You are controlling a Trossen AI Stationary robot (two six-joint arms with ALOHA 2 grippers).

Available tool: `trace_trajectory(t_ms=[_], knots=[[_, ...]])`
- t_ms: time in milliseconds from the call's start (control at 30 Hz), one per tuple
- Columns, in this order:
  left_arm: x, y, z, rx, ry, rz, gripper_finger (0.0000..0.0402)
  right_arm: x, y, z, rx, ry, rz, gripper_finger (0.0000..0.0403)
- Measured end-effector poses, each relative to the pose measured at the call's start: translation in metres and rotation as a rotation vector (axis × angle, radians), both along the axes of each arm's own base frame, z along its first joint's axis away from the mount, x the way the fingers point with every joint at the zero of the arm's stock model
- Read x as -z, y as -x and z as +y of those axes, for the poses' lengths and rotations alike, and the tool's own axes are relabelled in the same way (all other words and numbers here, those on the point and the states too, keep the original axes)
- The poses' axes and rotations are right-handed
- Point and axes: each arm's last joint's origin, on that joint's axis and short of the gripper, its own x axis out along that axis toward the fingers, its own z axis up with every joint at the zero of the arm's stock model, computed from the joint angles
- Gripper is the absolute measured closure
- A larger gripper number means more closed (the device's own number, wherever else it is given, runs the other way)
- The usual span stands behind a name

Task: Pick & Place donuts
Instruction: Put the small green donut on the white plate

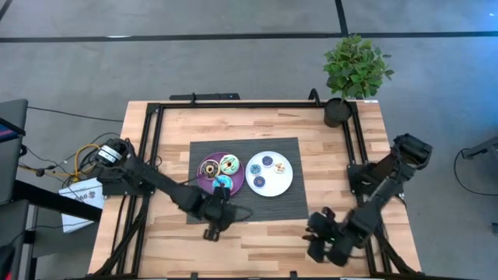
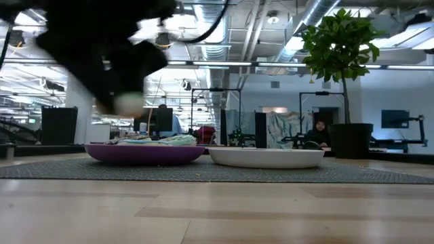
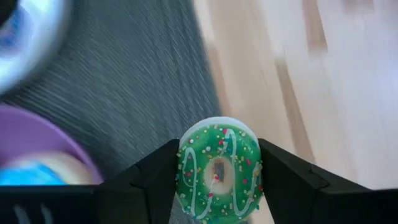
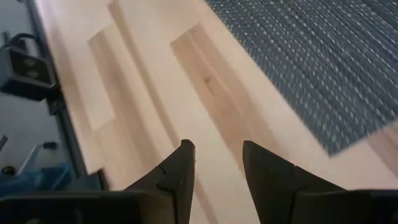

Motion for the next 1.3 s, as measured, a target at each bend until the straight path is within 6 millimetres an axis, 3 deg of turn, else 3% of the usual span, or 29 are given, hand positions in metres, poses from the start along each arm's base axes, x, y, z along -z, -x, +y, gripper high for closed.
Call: trace_trajectory(t_ms=[267,467,700,833,1067,1300], knots=[[-0.052,-0.046,0.039,-0.113,-0.022,-0.225,0.0205,0.001,0.040,0.019,-0.004,0.058,-0.072,0.0281],[-0.073,-0.071,0.070,-0.161,-0.044,-0.318,0.0205,0.001,0.052,0.019,-0.005,0.116,-0.103,0.0338],[-0.058,-0.117,0.086,-0.107,-0.068,-0.296,0.0205,0.001,0.056,0.017,0.021,0.134,-0.102,0.0399],[-0.036,-0.144,0.094,-0.067,-0.124,-0.214,0.0205,0.000,0.056,0.016,0.042,0.116,-0.104,0.0392],[0.004,-0.181,0.127,-0.143,-0.131,-0.078,0.0205,-0.004,0.059,0.013,0.082,0.095,-0.101,0.0390],[0.016,-0.200,0.149,-0.148,-0.017,-0.034,0.0205,-0.007,0.061,0.008,0.124,0.095,-0.090,0.0400]])
